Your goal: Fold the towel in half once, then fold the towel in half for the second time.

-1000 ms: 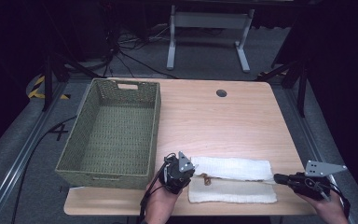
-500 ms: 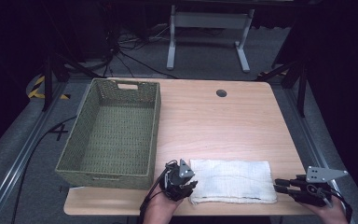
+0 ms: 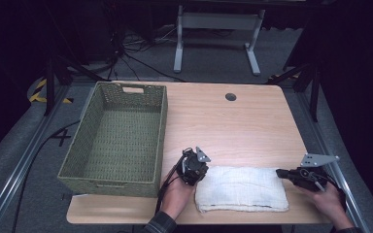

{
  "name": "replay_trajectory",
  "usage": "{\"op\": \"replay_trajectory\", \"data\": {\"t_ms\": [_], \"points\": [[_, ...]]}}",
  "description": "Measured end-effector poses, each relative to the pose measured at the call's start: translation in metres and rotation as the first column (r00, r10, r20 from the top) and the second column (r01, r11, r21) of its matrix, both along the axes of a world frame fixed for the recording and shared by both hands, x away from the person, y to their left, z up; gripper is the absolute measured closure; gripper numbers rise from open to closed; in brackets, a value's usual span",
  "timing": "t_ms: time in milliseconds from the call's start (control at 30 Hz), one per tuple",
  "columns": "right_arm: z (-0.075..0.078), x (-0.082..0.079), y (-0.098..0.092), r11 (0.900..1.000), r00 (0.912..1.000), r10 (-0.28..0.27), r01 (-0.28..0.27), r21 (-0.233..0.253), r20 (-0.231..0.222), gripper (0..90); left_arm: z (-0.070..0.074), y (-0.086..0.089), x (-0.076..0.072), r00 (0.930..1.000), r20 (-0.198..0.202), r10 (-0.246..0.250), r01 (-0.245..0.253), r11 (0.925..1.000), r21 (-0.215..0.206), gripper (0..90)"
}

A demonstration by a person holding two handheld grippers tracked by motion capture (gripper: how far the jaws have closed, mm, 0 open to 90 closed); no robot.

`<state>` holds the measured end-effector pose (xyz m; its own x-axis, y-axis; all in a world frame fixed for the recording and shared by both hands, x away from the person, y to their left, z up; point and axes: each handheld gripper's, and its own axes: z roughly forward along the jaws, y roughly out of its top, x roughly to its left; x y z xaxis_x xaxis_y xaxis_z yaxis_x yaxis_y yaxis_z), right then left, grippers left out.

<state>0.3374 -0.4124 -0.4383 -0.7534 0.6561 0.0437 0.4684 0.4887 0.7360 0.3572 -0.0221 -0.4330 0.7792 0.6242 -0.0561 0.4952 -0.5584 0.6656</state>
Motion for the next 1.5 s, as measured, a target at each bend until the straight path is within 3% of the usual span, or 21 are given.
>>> {"op": "replay_trajectory", "data": {"t_ms": [133,267,500,600,833,933,1000,1133,1300,1333,1500], "points": [[-0.004,0.009,0.003,1.0,0.9998,-0.008,0.008,-0.015,-0.015,89.9,-0.007,-0.002,0.01,0.9998,-0.014,0.015,-0.014,0.9996,0.026,89.8],[-0.012,0.017,0.006,0.997,0.9991,-0.014,0.011,-0.072,-0.04,90.0,-0.019,-0.005,0.018,0.9985,-0.052,0.013,-0.009,0.9972,0.074,89.8],[-0.014,0.032,0.006,0.997,0.999,-0.031,0.028,-0.074,-0.034,90.0,-0.019,-0.008,0.031,0.9985,-0.025,0.049,-0.047,0.9945,0.093,89.8],[-0.014,0.041,0.006,0.997,0.9988,-0.04,0.038,-0.072,-0.028,90.0,-0.02,-0.01,0.038,0.9975,-0.005,0.07,-0.07,0.9937,0.088,89.8],[-0.014,0.056,0.004,0.996,0.9985,-0.051,0.05,-0.074,-0.02,90.0,-0.02,-0.013,0.054,0.9944,-0.004,0.106,-0.105,0.9904,0.09,89.8],[-0.013,0.062,0.005,0.995,0.9983,-0.056,0.055,-0.08,-0.014,90.0,-0.02,-0.011,0.061,0.9934,-0.019,0.113,-0.111,0.9912,0.071,89.8],[-0.011,0.065,0.004,0.995,0.9982,-0.06,0.06,-0.084,0.0,89.6,-0.018,-0.009,0.063,0.9932,-0.005,0.116,-0.116,0.9913,0.063,89.4],[-0.002,0.07,-0.007,0.994,0.9944,-0.101,0.102,-0.035,0.033,80.1,-0.011,-0.003,0.068,0.9909,-0.008,0.134,-0.134,0.9903,0.038,76.4],[-0.009,0.077,-0.012,0.995,0.9952,-0.098,0.098,-0.02,0.0,72.1,-0.019,0.0,0.074,0.9912,-0.048,0.124,-0.123,0.9922,0.024,67.9],[-0.011,0.078,-0.011,0.995,0.9953,-0.096,0.096,-0.021,-0.013,71.5,-0.019,0.001,0.075,0.9917,-0.056,0.116,-0.114,0.9927,0.039,67.8],[-0.015,0.08,-0.01,0.996,0.9959,-0.082,0.081,-0.026,-0.037,78.2,-0.021,-0.001,0.075,0.9928,-0.057,0.106,-0.104,0.9941,0.032,73.3]]}}
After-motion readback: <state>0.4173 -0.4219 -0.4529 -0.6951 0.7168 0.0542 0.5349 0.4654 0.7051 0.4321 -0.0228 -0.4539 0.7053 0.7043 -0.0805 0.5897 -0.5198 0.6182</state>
